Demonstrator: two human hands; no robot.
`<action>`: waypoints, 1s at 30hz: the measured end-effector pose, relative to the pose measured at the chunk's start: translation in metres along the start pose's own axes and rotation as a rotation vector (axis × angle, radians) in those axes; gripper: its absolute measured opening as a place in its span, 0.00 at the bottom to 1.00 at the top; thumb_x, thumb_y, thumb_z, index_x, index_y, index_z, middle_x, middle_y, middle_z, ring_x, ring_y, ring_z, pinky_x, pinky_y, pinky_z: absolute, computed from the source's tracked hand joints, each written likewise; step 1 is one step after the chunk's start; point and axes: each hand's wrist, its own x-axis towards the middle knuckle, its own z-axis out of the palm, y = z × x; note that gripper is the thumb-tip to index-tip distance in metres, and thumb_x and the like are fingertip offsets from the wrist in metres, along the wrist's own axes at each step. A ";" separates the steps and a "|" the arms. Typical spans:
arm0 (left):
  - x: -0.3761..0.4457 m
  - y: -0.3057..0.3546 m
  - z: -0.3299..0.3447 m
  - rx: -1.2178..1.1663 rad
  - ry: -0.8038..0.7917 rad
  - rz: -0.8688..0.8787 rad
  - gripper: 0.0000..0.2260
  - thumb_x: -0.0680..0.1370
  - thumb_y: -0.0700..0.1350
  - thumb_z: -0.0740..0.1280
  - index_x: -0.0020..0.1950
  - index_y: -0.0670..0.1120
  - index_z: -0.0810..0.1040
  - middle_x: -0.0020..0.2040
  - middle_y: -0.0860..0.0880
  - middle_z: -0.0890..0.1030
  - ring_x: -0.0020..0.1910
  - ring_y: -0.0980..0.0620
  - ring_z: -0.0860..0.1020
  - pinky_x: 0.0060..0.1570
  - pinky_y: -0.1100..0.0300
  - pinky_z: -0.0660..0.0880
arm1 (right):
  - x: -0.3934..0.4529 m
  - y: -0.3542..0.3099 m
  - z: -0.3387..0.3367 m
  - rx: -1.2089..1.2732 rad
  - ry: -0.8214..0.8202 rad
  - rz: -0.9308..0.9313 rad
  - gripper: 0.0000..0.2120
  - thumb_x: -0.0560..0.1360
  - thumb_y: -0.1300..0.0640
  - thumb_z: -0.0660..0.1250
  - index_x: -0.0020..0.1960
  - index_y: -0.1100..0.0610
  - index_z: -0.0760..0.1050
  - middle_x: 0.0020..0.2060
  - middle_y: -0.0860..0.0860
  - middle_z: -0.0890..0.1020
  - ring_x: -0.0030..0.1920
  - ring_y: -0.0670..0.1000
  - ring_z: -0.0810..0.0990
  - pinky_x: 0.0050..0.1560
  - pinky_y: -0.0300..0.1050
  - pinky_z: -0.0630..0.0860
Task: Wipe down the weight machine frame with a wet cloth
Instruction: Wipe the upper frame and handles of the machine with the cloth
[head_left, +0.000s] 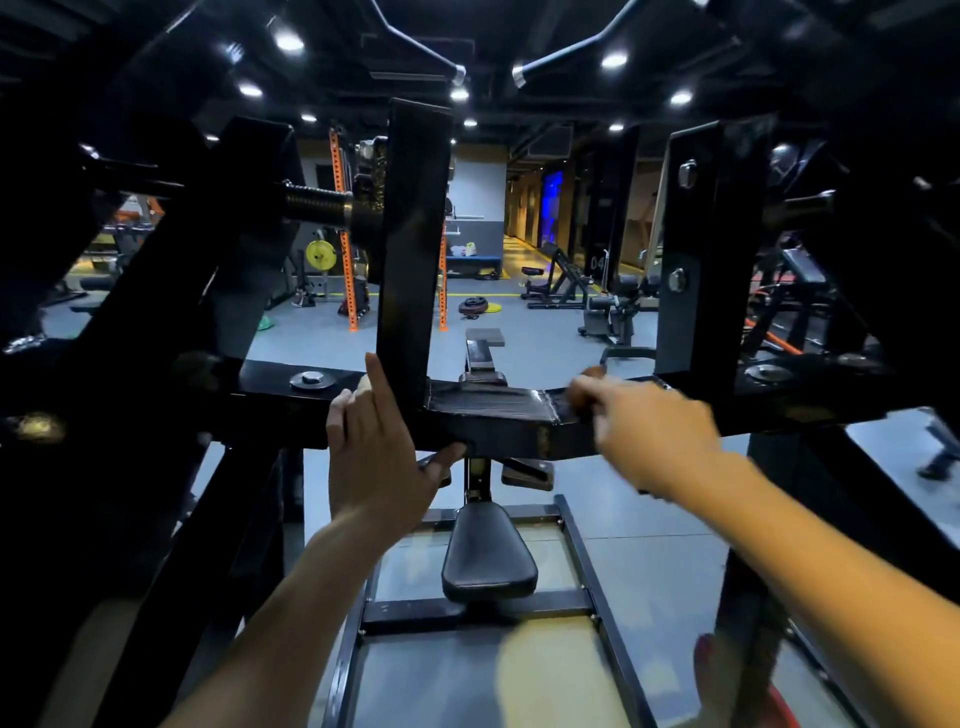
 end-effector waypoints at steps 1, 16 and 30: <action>0.000 0.000 0.001 -0.009 0.000 0.001 0.53 0.76 0.74 0.56 0.81 0.32 0.46 0.69 0.33 0.72 0.69 0.33 0.70 0.73 0.44 0.56 | -0.001 0.019 -0.004 -0.020 0.002 0.080 0.20 0.83 0.57 0.56 0.68 0.36 0.69 0.49 0.50 0.80 0.40 0.56 0.77 0.42 0.49 0.77; 0.001 -0.002 0.004 -0.024 0.027 0.010 0.55 0.75 0.76 0.57 0.81 0.31 0.47 0.68 0.33 0.72 0.68 0.33 0.70 0.73 0.42 0.60 | 0.005 -0.018 0.005 0.124 -0.030 -0.014 0.20 0.84 0.53 0.55 0.71 0.33 0.67 0.46 0.47 0.76 0.43 0.55 0.79 0.43 0.49 0.77; 0.001 0.000 0.003 -0.103 0.054 0.026 0.59 0.70 0.72 0.69 0.81 0.32 0.47 0.69 0.33 0.72 0.69 0.34 0.70 0.73 0.43 0.59 | 0.027 -0.080 0.014 0.282 -0.096 -0.130 0.18 0.83 0.55 0.56 0.68 0.39 0.70 0.52 0.52 0.79 0.51 0.59 0.79 0.42 0.49 0.68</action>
